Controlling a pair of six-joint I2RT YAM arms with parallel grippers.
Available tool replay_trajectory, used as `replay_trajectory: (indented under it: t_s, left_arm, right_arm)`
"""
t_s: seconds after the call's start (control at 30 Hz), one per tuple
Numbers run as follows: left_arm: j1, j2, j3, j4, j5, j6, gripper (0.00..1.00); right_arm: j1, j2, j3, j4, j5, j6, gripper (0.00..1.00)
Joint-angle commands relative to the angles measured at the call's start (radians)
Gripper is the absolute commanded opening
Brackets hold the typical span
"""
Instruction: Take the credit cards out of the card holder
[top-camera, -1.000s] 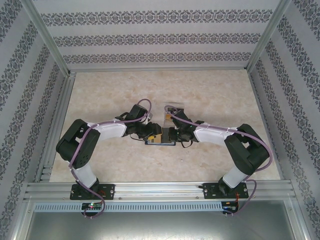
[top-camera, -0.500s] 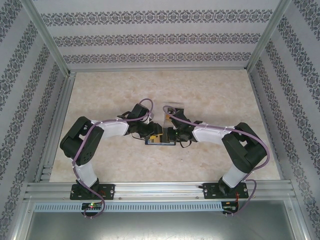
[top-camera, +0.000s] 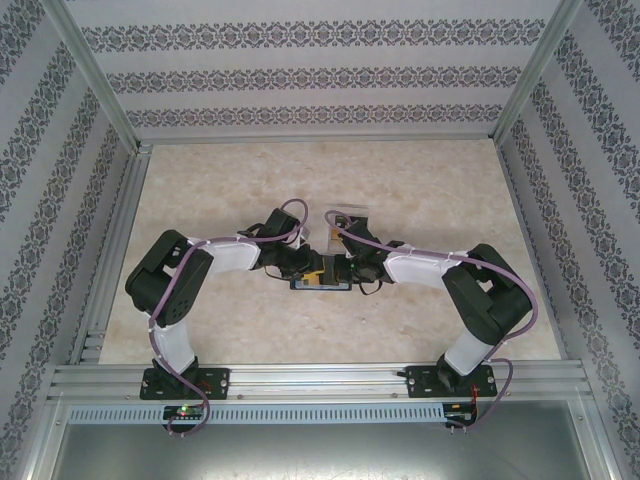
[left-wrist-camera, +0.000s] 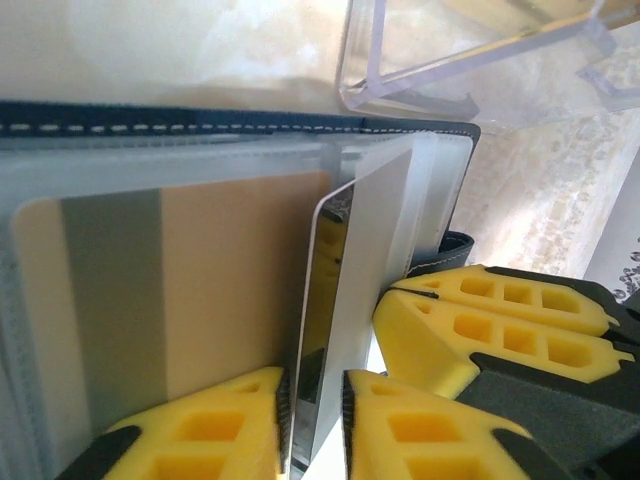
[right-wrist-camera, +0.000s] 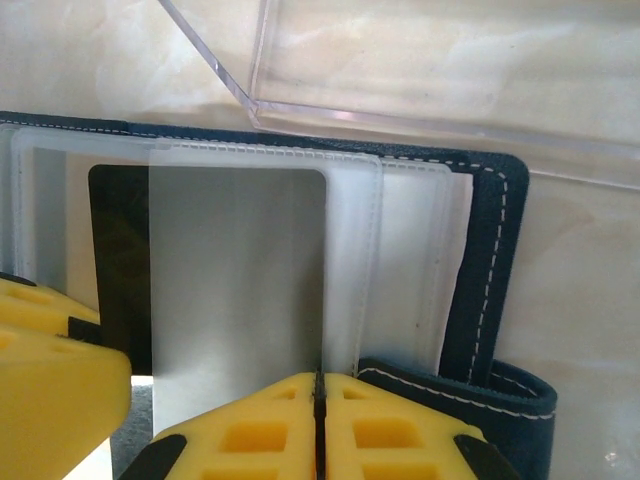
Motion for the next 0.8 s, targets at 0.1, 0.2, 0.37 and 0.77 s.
replay_trajectory:
  t_s: [0.1, 0.2, 0.37, 0.77]
  left_arm:
    - [-0.004, 0.016, 0.019, 0.017, 0.016, -0.007, 0.12]
    - [-0.002, 0.006, 0.022, -0.001, 0.011, 0.006, 0.11]
    - [0.019, -0.023, 0.001, -0.034, -0.001, 0.039, 0.08]
    - [0.087, -0.115, -0.063, -0.093, 0.009, 0.111, 0.07]
  right_arm:
    - [0.009, 0.045, -0.001, -0.044, 0.005, -0.003, 0.11]
    - [0.007, 0.047, -0.002, -0.042, 0.003, -0.001, 0.11]
    - [0.001, 0.045, -0.011, -0.040, 0.002, -0.002, 0.11]
    - [-0.006, 0.028, -0.031, -0.038, 0.001, 0.005, 0.11]
